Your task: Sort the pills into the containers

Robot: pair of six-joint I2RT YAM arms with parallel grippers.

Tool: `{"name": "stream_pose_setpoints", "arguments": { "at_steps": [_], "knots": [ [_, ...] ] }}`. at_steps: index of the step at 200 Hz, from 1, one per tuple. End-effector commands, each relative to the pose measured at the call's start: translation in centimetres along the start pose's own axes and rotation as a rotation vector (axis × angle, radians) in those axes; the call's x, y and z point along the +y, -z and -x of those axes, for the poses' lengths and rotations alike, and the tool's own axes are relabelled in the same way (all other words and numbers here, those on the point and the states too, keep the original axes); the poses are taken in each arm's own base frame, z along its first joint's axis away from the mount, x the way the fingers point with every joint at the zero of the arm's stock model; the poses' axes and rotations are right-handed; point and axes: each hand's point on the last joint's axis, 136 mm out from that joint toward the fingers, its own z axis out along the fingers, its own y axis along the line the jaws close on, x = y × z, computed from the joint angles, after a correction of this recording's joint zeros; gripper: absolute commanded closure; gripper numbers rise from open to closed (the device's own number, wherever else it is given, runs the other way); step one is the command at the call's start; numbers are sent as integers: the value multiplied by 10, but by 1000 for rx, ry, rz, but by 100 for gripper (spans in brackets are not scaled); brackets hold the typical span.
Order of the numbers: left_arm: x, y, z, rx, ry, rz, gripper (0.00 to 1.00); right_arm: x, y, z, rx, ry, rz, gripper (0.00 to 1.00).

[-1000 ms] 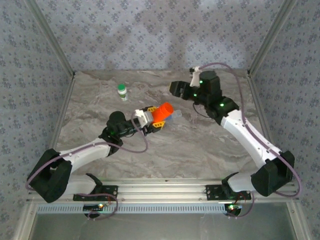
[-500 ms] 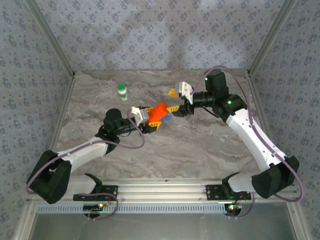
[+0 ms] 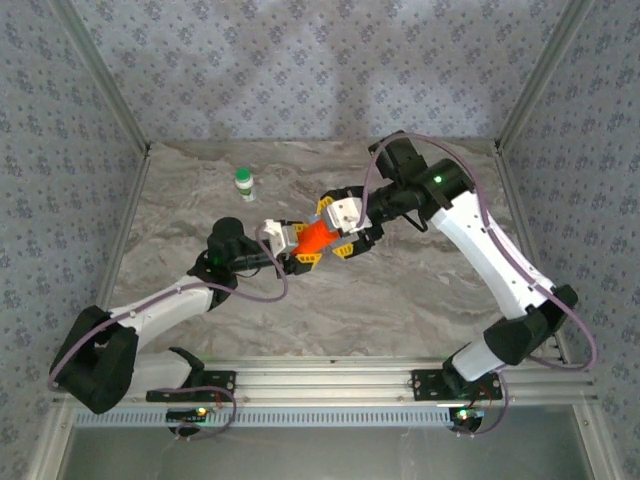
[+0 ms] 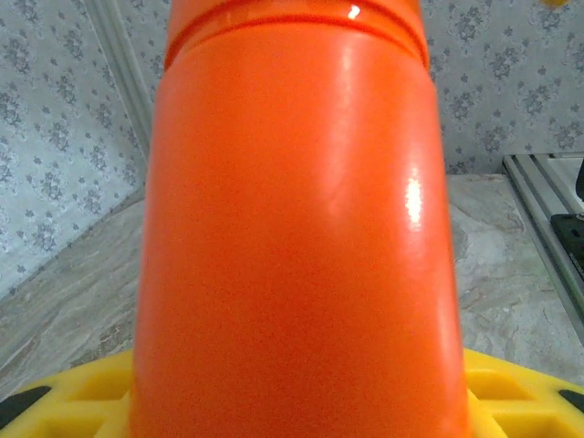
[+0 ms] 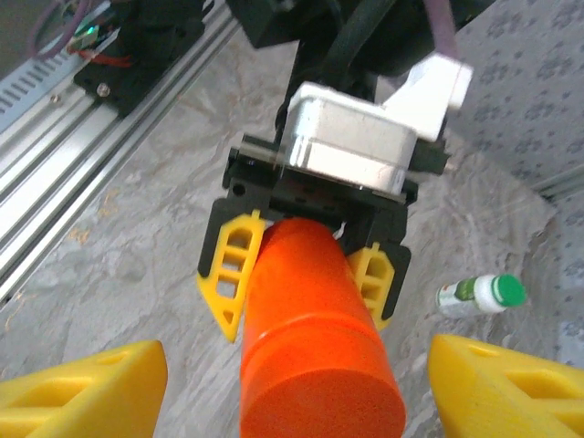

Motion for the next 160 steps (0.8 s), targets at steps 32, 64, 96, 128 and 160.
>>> {"name": "stream_pose_setpoints", "arguments": {
  "at_steps": [32, 64, 96, 128, 160],
  "knots": [
    [-13, 6, 17, -43, -44, -59, 100, 11, -1, -14, 145, 24, 93, 23],
    [-15, 8, 21, -50, -54, -60, 100, 12, 1, -13, 152, 25, 119, 34],
    [-16, 10, 27, -62, -63, -59, 100, 11, -4, -12, 150, 37, 122, 35],
    [-18, 11, 29, -66, -66, -62, 100, 11, -9, -11, 132, 46, 118, 40],
    [-17, 10, 28, -54, -67, -57, 100, 17, -13, -8, 136, 22, 131, 58]
  ]
}}
